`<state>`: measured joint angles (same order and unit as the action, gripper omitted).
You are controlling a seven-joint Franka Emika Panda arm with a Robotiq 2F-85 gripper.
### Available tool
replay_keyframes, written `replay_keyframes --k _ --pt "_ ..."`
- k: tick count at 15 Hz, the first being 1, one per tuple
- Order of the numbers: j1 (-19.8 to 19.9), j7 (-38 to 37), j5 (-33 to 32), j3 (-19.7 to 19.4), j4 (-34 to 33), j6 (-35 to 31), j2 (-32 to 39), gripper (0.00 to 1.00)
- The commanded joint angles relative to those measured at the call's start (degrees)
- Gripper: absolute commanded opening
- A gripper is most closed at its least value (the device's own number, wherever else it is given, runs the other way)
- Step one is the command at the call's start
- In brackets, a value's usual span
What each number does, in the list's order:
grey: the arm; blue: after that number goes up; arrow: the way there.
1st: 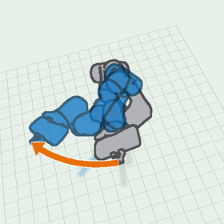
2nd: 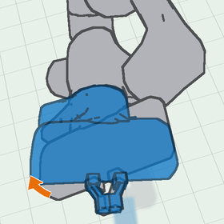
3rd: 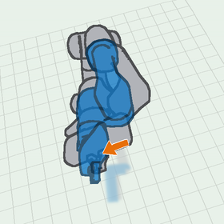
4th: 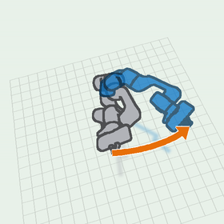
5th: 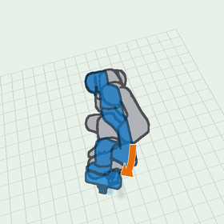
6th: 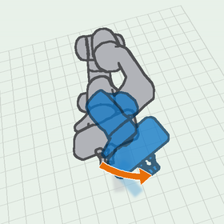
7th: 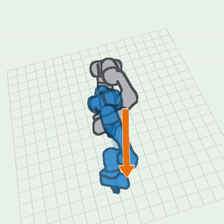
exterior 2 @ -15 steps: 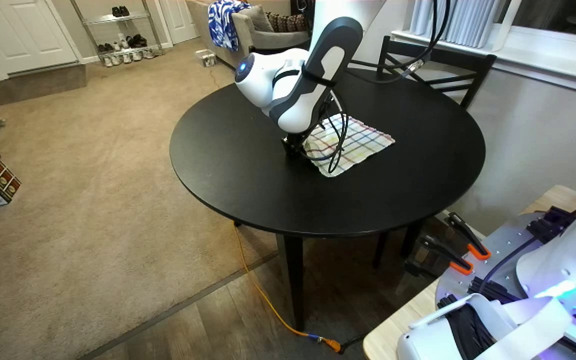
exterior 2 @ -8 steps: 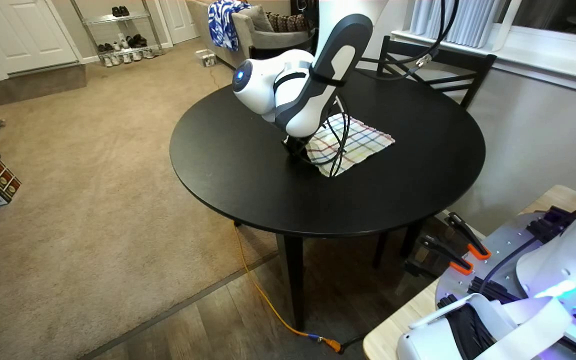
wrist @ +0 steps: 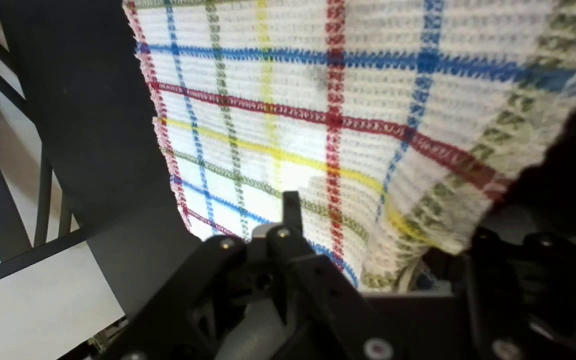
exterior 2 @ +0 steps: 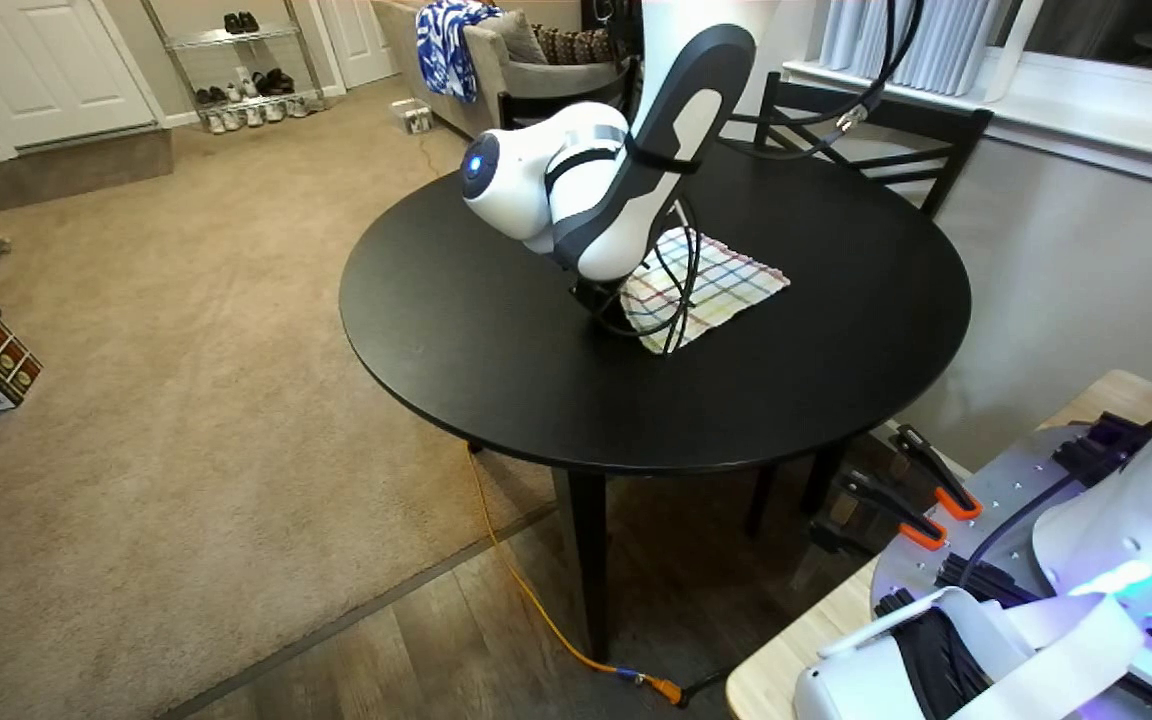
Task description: Fold the towel on the table
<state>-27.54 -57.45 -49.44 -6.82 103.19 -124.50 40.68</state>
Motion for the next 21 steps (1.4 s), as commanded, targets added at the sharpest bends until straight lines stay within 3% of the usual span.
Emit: replay_keyframes --k 1,5,10,14,18,21 --pt "1.7 -2.6 -2.8 2.6 2.8 1.5 -2.6 0.26" --pt "2.0 -3.1 -3.0 3.8 3.0 2.5 -2.9 0.01" --pt "2.4 -3.7 -2.9 4.6 3.6 2.9 -3.7 0.01" --pt "5.1 -0.5 -1.6 6.4 5.7 0.5 -6.3 0.01" --pt "11.4 9.5 2.1 9.7 8.8 -5.1 -10.9 0.01" --pt "16.3 21.9 8.8 11.3 9.5 -9.4 -12.7 0.01"
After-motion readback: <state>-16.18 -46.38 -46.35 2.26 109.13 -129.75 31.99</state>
